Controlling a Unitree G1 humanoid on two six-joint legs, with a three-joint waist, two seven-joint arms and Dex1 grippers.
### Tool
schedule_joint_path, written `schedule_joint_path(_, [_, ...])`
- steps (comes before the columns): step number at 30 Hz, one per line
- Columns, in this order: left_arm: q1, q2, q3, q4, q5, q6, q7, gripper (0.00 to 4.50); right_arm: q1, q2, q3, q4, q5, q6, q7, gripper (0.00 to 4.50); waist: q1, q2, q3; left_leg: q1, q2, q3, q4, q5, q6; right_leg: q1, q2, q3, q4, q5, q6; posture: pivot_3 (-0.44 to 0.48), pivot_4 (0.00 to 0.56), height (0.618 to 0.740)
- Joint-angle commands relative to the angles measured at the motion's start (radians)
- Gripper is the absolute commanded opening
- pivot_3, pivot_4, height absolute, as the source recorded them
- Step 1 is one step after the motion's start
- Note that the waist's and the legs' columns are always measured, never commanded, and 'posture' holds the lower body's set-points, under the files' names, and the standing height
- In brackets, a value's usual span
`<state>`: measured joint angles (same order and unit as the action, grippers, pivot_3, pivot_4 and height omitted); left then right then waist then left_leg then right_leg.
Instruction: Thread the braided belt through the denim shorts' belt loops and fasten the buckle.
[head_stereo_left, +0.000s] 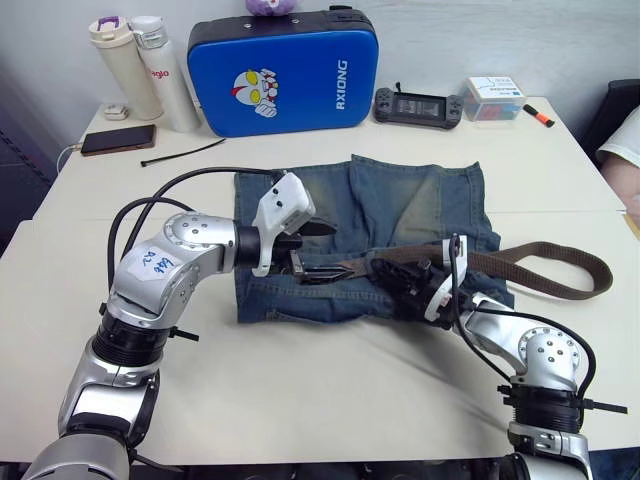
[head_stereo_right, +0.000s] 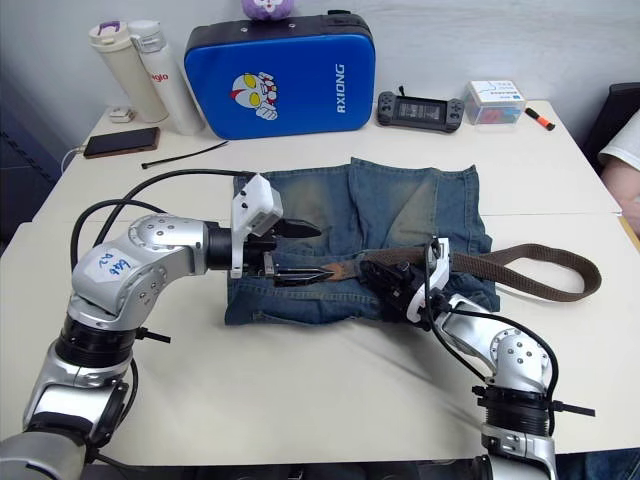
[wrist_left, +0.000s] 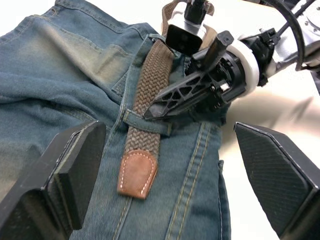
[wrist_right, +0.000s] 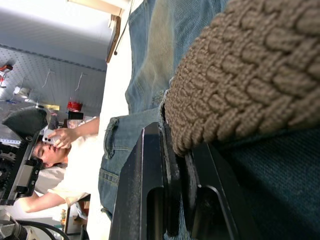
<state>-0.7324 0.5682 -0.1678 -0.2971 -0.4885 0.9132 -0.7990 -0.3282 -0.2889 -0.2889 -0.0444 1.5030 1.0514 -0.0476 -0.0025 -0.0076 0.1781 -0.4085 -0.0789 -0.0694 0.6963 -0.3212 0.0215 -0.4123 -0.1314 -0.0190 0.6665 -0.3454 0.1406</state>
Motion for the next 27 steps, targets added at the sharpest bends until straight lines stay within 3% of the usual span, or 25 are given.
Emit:
schedule_joint_path(1, [-0.005, -0.002, -0.005, -0.018, 0.009, -0.029, -0.004, 4.5, 0.034, 0.011, -0.038, -0.044, 0.082, -0.025, -0.055, 2.0, 0.001, 0.0, 0.0, 0.0, 0.0, 0.0, 0.0, 0.0, 0.0, 0.0, 0.0, 0.0, 0.0, 0.0, 0.0, 0.0, 0.15, 0.677])
schedule_joint_path(2, [-0.007, 0.0, -0.009, -0.015, 0.013, -0.034, -0.009, 4.5, 0.041, -0.006, -0.051, -0.057, 0.093, -0.024, -0.05, 2.16, 0.001, 0.0, 0.0, 0.0, 0.0, 0.0, 0.0, 0.0, 0.0, 0.0, 0.0, 0.0, 0.0, 0.0, 0.0, 0.0, 0.15, 0.677])
schedule_joint_path(8, [-0.024, 0.012, -0.035, 0.017, 0.064, -0.106, -0.022, 4.5, 0.081, -0.187, -0.082, -0.242, 0.173, 0.054, -0.008, 4.38, 0.002, 0.0, 0.0, 0.0, 0.0, 0.0, 0.0, 0.0, 0.0, 0.0, 0.0, 0.0, 0.0, 0.0, 0.0, 0.0, 0.15, 0.677])
schedule_joint_path(13, [-0.029, 0.055, -0.135, 0.063, 0.172, -0.236, -0.09, 4.5, 0.113, -0.41, -0.061, -0.444, 0.082, 0.141, 0.153, 4.45, 0.015, 0.001, 0.0, 0.0, -0.002, -0.001, 0.001, 0.0, 0.0, 0.0, -0.001, 0.001, -0.001, 0.0, 0.0, 0.0, 0.15, 0.677])
schedule_joint_path(19, [-0.064, 0.043, -0.192, 0.14, 0.236, -0.327, -0.14, 4.5, 0.108, -0.686, 0.025, -0.592, -0.208, 0.102, 0.376, 4.45, 0.019, 0.001, 0.001, 0.0, -0.001, 0.001, 0.0, 0.0, 0.0, 0.001, 0.0, 0.0, -0.006, 0.0, 0.0, 0.0, 0.15, 0.677])
schedule_joint_path(20, [-0.071, 0.038, -0.196, 0.149, 0.237, -0.332, -0.149, 4.5, 0.113, -0.727, 0.041, -0.603, -0.251, 0.095, 0.391, 3.86, 0.02, 0.001, 0.001, 0.0, -0.001, 0.001, 0.0, 0.0, 0.0, 0.001, -0.001, 0.0, -0.006, 0.0, 0.0, 0.0, 0.15, 0.677])
schedule_joint_path(22, [-0.089, 0.025, -0.206, 0.171, 0.242, -0.341, -0.161, 4.5, 0.147, -0.804, 0.084, -0.622, -0.369, 0.045, 0.429, 3.22, 0.023, 0.001, 0.001, 0.0, -0.001, 0.001, 0.001, 0.0, 0.001, 0.001, 0.0, 0.0, -0.006, 0.0, 0.0, 0.0, 0.15, 0.677])
schedule_joint_path(27, [-0.149, -0.012, -0.26, 0.263, 0.315, -0.395, -0.176, 4.5, 0.158, -0.759, 0.151, -0.542, -0.533, -0.052, 0.426, 1.24, 0.033, -0.002, 0.002, -0.002, -0.003, -0.001, 0.002, 0.0, 0.002, 0.001, -0.002, -0.001, -0.007, 0.0, 0.0, 0.0, 0.15, 0.677])
